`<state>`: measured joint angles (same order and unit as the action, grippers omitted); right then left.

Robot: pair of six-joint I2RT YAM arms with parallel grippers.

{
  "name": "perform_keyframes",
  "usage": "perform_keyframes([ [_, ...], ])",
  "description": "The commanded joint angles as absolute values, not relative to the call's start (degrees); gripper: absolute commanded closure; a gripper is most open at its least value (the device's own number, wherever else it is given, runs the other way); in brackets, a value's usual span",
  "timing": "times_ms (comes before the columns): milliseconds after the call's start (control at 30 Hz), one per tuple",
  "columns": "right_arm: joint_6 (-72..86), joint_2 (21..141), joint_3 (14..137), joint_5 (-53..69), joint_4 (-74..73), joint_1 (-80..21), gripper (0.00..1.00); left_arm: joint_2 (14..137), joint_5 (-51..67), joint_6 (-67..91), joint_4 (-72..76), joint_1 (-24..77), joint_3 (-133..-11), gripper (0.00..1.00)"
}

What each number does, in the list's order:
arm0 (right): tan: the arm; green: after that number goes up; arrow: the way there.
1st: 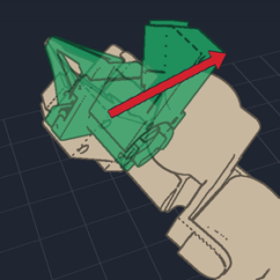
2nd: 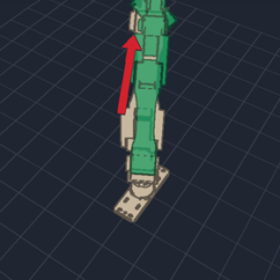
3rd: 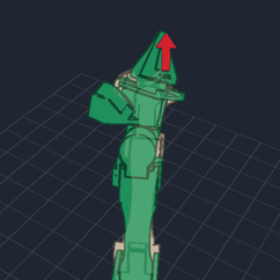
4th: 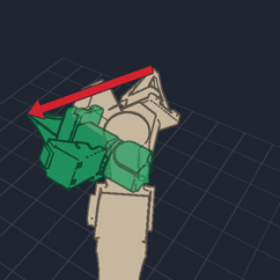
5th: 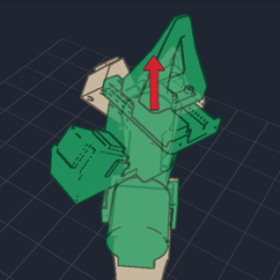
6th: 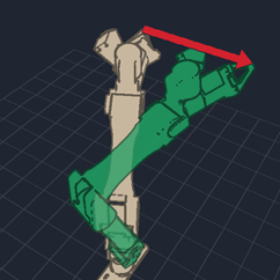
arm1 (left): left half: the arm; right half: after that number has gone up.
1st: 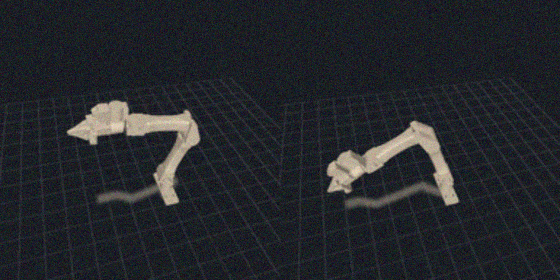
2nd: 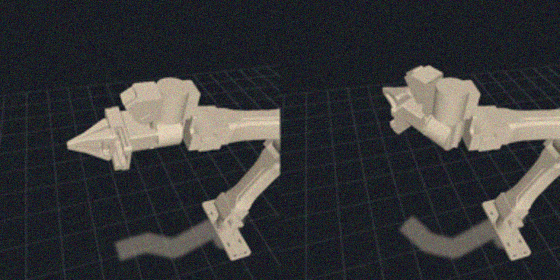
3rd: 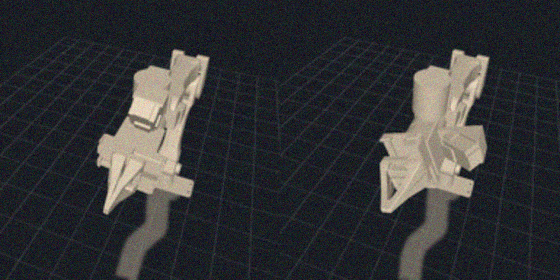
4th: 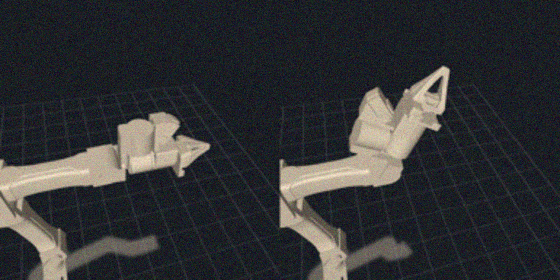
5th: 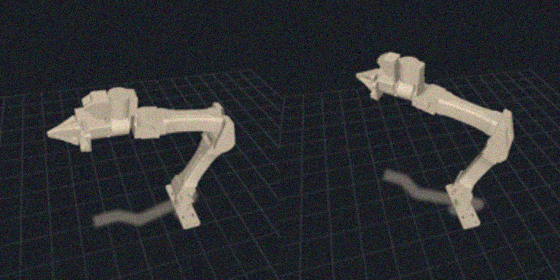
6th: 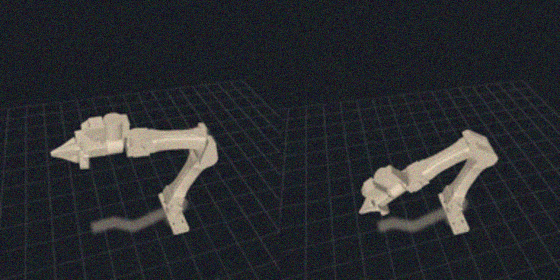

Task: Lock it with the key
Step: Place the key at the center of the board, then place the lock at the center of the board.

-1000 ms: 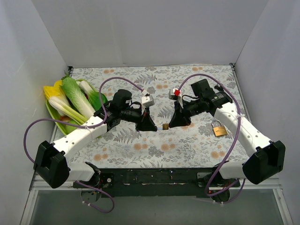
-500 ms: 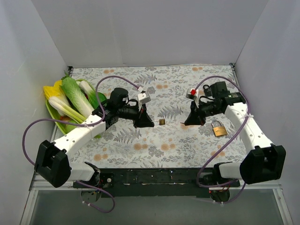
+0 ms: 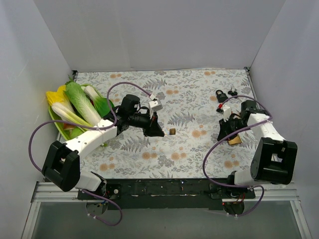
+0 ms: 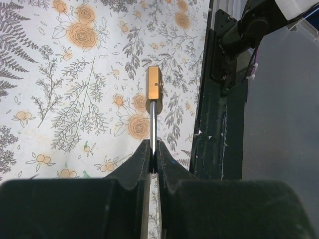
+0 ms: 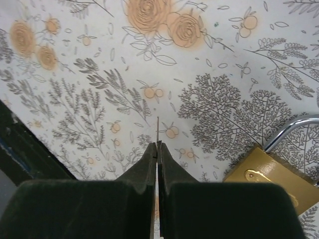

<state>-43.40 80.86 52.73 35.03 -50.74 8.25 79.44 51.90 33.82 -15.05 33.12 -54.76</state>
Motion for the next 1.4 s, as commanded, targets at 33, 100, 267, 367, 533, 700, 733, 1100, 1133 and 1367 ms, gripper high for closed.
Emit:
perform_keyframes([
  [33,-35.0,83.13,49.58,27.78,-35.71,8.0,0.99,80.42,52.12,32.17,-14.41,33.22,-55.72,1.0],
  [100,-34.19,84.63,48.43,27.6,-34.02,7.82,0.99,80.86,52.38,32.17,-14.33,33.13,-55.81,1.0],
  [267,-32.08,88.33,47.38,27.33,-30.33,7.56,0.99,81.47,52.12,32.34,-14.33,33.14,-56.34,1.0],
  [367,-31.91,89.29,46.67,27.86,-29.44,6.69,0.99,81.82,52.12,32.34,-14.41,33.22,-56.25,1.0],
  [533,-31.9,89.04,46.32,28.04,-30.06,5.89,0.71,81.91,51.77,32.61,-14.41,33.13,-56.25,1.0],
  [700,-32.69,86.75,48.6,28.39,-33.57,5.8,0.32,82.44,51.68,32.61,-15.29,33.13,-57.12,1.0],
  [733,-33.74,85.53,49.39,28.48,-35.14,5.8,0.3,82.88,51.77,32.61,-15.73,33.13,-57.48,1.0],
  [1100,-43.07,66.37,53.09,33.32,-33.23,-13.07,0.13,91.75,54.4,40.69,-25.74,35.51,-66.7,1.0],
  [1133,-42.98,64.1,52.91,32.79,-32.09,-17.79,0.12,92.28,54.49,41.22,-26.62,36.03,-67.23,1.0],
  [1367,-43.51,61.08,50.72,24.71,-24.88,-35.49,0.09,95.27,58.8,46.84,-28.74,36.39,-69.43,1.0],
])
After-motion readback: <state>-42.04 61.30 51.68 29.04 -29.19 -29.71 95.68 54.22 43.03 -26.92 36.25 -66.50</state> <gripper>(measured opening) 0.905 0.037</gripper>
